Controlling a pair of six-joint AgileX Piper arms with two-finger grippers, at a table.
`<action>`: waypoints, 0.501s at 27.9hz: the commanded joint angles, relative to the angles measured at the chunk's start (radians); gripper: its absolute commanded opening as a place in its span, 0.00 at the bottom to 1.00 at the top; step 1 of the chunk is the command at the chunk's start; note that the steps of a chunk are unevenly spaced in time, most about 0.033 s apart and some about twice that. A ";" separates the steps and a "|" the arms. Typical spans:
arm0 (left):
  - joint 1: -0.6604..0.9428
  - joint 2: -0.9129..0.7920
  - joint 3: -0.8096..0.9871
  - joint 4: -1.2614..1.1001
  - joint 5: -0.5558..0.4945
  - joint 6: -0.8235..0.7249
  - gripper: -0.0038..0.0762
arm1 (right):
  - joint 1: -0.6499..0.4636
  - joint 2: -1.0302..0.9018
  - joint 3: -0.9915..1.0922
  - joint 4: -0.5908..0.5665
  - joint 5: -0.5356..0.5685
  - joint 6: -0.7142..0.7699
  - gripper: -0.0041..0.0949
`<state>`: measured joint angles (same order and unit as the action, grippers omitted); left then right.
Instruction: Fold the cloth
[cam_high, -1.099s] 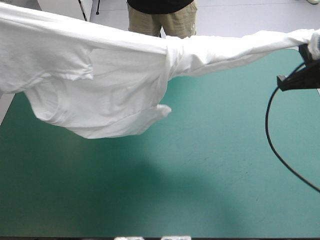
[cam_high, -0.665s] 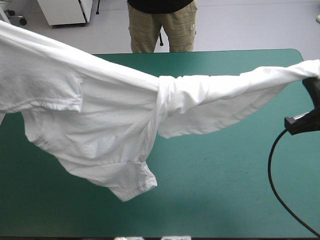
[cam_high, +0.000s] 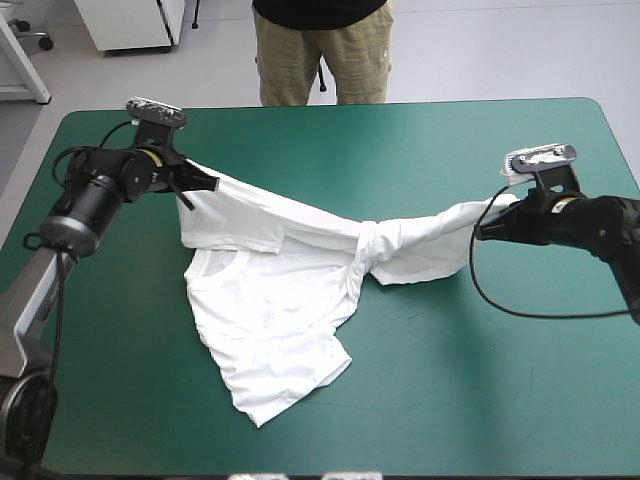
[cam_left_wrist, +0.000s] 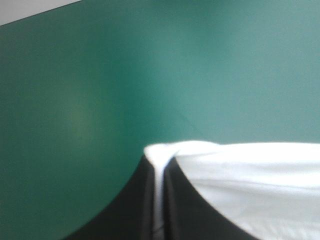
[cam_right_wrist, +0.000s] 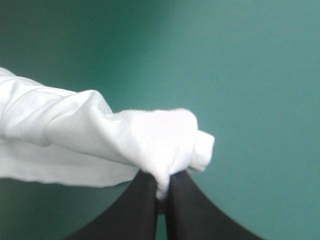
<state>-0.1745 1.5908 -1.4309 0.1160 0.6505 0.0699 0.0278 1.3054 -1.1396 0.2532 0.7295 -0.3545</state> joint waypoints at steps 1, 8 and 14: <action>-0.003 0.045 -0.027 0.001 -0.246 -0.051 0.04 | -0.006 0.084 -0.024 -0.012 -0.250 -0.006 0.04; -0.003 0.220 -0.186 -0.049 -0.261 -0.044 0.07 | -0.007 0.249 -0.079 -0.027 -0.474 -0.004 0.05; -0.003 0.317 -0.305 -0.122 -0.171 -0.016 0.50 | -0.017 0.352 -0.167 -0.038 -0.423 -0.004 0.30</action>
<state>-0.1745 1.9391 -1.6658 0.0325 0.4952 0.0481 0.0266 1.6656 -1.2433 0.2211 0.3512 -0.3545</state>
